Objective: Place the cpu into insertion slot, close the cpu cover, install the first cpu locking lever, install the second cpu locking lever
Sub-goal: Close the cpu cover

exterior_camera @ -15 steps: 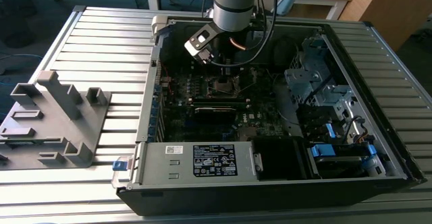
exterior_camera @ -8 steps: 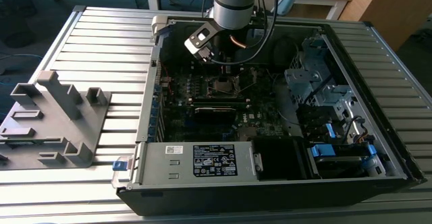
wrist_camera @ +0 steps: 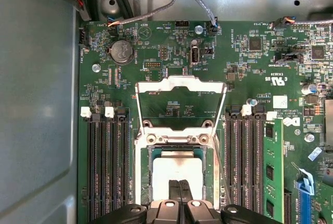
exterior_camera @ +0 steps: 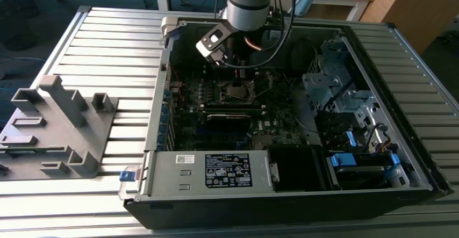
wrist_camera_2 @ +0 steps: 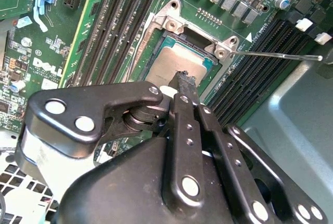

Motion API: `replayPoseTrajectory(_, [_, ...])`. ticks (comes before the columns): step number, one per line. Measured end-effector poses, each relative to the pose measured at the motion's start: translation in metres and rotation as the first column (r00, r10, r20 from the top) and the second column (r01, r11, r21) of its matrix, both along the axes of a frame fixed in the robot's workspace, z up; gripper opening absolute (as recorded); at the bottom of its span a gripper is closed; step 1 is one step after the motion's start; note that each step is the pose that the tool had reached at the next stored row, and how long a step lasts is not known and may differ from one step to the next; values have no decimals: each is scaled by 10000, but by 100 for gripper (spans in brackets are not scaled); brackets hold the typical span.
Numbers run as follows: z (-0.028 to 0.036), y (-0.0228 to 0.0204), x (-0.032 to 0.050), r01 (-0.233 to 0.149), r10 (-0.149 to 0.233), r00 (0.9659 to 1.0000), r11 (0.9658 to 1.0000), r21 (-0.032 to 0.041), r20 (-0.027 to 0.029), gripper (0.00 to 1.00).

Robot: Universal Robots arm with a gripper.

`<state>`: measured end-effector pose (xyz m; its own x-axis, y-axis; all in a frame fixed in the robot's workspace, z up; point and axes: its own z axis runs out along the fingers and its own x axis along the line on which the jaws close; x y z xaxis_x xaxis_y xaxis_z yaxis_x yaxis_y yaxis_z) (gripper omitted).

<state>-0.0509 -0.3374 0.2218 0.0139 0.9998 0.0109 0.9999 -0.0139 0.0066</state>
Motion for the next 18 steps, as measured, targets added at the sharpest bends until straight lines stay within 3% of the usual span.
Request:
replayPoseTrajectory(4, [49,1,0,0,0,10000,10000,4,3,11])
replayPoseTrajectory(14, [273,1,0,0,0,10000,10000,30,2,11])
replayPoseTrajectory(18, [326,1,0,0,0,10000,10000,34,2,11])
